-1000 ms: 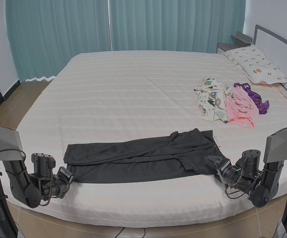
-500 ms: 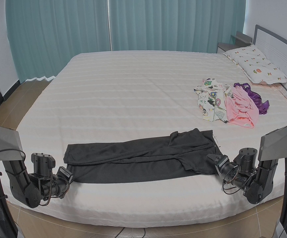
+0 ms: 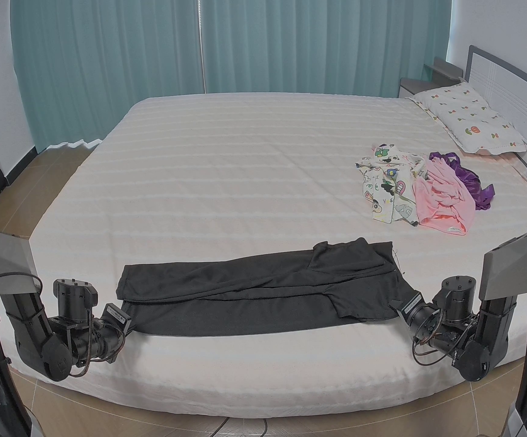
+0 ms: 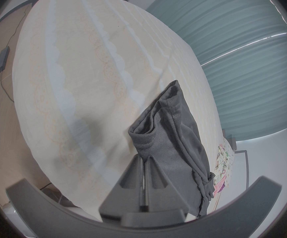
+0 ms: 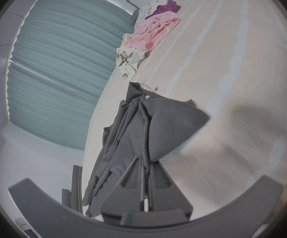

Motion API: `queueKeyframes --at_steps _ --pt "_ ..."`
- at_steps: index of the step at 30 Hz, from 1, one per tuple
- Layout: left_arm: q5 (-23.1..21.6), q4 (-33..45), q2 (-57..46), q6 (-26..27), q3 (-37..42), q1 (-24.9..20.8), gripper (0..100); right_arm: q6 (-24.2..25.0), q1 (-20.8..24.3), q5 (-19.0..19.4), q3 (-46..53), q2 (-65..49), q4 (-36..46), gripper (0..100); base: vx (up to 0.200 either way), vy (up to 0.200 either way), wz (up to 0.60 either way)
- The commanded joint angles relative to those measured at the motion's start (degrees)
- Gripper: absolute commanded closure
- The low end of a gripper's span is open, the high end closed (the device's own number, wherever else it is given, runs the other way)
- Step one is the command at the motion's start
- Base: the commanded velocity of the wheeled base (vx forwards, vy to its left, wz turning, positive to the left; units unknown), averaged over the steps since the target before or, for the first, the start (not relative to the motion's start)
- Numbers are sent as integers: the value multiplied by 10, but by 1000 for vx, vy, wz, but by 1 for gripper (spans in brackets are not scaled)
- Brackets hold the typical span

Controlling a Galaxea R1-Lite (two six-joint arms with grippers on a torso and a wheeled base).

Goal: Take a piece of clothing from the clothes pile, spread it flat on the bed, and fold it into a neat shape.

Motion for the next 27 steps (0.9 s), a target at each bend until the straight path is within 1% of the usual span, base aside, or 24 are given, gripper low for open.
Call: queueKeyframes --at_steps 1,10,13,16,18,22,27 --pt "-2 1 -16 1 4 9 100 1 7 0 29 -32 -6 100 0 0 0" --pt "-6 6 -49 7 12 36 100 1 15 -1 64 -55 -6 100 0 0 0" --pt "-27 21 -70 13 13 50 100 1 15 -2 76 -59 -6 100 0 0 0" --pt "-33 49 -80 21 13 55 100 1 16 -2 85 -61 -6 100 0 0 0" --pt "-33 69 -84 32 13 62 100 -2 24 -2 102 -61 -6 100 0 0 0" --pt "-34 71 -79 42 13 74 100 -2 42 -5 125 -61 -6 100 0 0 0" --pt "-36 82 -79 53 15 80 100 -2 47 -5 131 -59 -6 100 0 0 0"
